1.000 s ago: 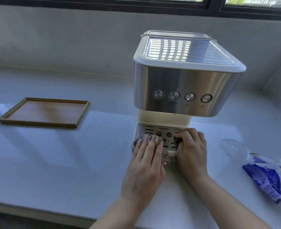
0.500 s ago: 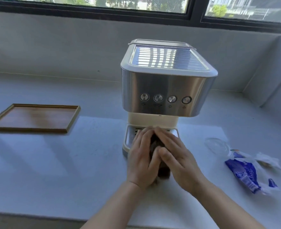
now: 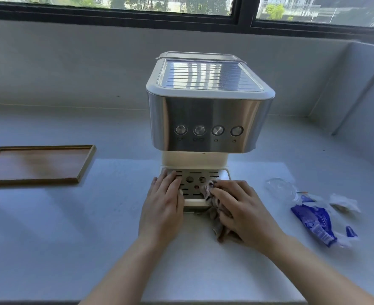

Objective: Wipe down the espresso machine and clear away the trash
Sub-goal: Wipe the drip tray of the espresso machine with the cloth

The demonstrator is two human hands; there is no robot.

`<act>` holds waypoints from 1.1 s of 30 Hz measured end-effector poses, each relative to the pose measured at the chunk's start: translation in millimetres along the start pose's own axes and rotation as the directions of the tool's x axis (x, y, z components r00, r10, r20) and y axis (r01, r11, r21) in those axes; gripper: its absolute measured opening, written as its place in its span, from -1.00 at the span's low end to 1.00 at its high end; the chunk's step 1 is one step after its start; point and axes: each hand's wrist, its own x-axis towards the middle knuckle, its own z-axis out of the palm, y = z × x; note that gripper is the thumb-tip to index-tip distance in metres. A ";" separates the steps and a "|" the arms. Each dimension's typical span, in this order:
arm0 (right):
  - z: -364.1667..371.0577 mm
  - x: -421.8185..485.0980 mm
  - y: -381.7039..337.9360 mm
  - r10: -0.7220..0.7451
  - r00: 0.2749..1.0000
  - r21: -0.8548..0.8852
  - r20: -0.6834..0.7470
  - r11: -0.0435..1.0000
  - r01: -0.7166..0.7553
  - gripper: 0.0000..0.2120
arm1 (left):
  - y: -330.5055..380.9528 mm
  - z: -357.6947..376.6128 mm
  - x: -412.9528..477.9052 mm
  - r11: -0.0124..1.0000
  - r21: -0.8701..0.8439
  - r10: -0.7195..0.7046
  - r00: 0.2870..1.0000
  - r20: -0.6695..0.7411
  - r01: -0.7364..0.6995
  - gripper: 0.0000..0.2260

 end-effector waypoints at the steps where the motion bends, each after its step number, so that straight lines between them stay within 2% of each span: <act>1: -0.4 -5.8 4.4 0.028 0.999 0.040 -0.030 0.999 -0.026 -0.57 | 0.7 0.3 -0.2 1.000 0.002 0.001 1.000 -0.008 -0.001 -0.62; 3: 1.0 -5.3 8.0 0.125 0.989 0.146 -0.084 0.983 -0.112 -0.58 | 2.0 0.9 -0.6 1.000 0.000 -0.008 1.000 -0.006 0.008 -0.62; 4: 1.0 0.9 6.1 0.221 0.971 0.220 -0.089 0.955 -0.197 -0.60 | 2.3 0.9 -0.7 1.000 0.000 -0.014 1.000 -0.003 0.014 -0.62; 6: 1.9 23.5 -1.1 0.418 0.906 0.335 -0.064 0.864 -0.376 -0.67 | 1.6 -0.1 -0.4 1.000 -0.001 -0.018 1.000 0.003 0.018 -0.61; 7: 3.2 38.1 -5.0 0.455 0.889 0.333 -0.040 0.845 -0.418 -0.70 | 1.0 -0.3 -0.2 1.000 0.000 -0.015 1.000 0.007 0.015 -0.60; 11: 16.2 80.3 -23.3 0.299 0.952 0.167 0.066 0.937 -0.306 -0.71 | -1.1 -1.6 0.3 1.000 -0.003 0.015 0.999 0.031 -0.015 -0.51; 14: 15.3 74.5 -7.8 0.303 0.953 0.156 0.021 0.940 -0.303 -0.74 | -0.9 -1.4 0.3 1.000 0.000 0.003 1.000 0.026 -0.003 -0.57; 16: 13.5 59.1 9.3 0.415 0.908 0.253 -0.048 0.885 -0.391 -0.74 | 0.1 -0.8 1.1 1.000 -0.006 0.000 1.000 0.025 0.000 -0.60; 18: 13.5 50.8 20.0 0.530 0.846 0.391 -0.059 0.792 -0.469 -0.70 | -0.4 0.4 1.5 1.000 -0.010 -0.004 1.000 0.026 0.004 -0.65; 20: 16.9 46.4 20.9 0.617 0.785 0.516 -0.064 0.693 -0.503 -0.68 | -0.3 0.5 1.2 1.000 -0.012 -0.010 1.000 0.024 0.011 -0.68; 23: 21.5 32.4 21.7 0.745 0.661 0.644 -0.094 0.552 -0.530 -0.68 | 1.5 -1.0 0.1 1.000 -0.021 -0.011 1.000 0.023 0.011 -0.61; 24: 21.6 27.5 22.3 0.742 0.660 0.635 -0.117 0.567 -0.525 -0.69 | 1.9 -1.1 0.5 1.000 -0.020 -0.011 1.000 0.024 0.011 -0.59; 26: 21.9 24.3 27.9 0.684 0.714 0.558 -0.147 0.654 -0.511 -0.68 | 1.3 0.5 1.8 1.000 -0.016 -0.011 1.000 0.027 0.011 -0.59; 28: 20.2 32.6 34.1 0.647 0.754 0.527 -0.112 0.682 -0.507 -0.70 | 0.4 1.0 1.4 1.000 -0.015 -0.009 1.000 0.025 0.010 -0.59; 31: 20.3 50.2 43.0 0.731 0.682 0.631 0.014 0.523 -0.573 -0.73 | 0.3 1.5 0.3 1.000 -0.019 -0.001 1.000 0.014 0.002 -0.58; 33: 19.5 59.3 46.4 0.758 0.651 0.632 0.044 0.483 -0.606 -0.71 | 0.2 1.6 0.0 1.000 -0.020 0.000 1.000 0.016 0.000 -0.59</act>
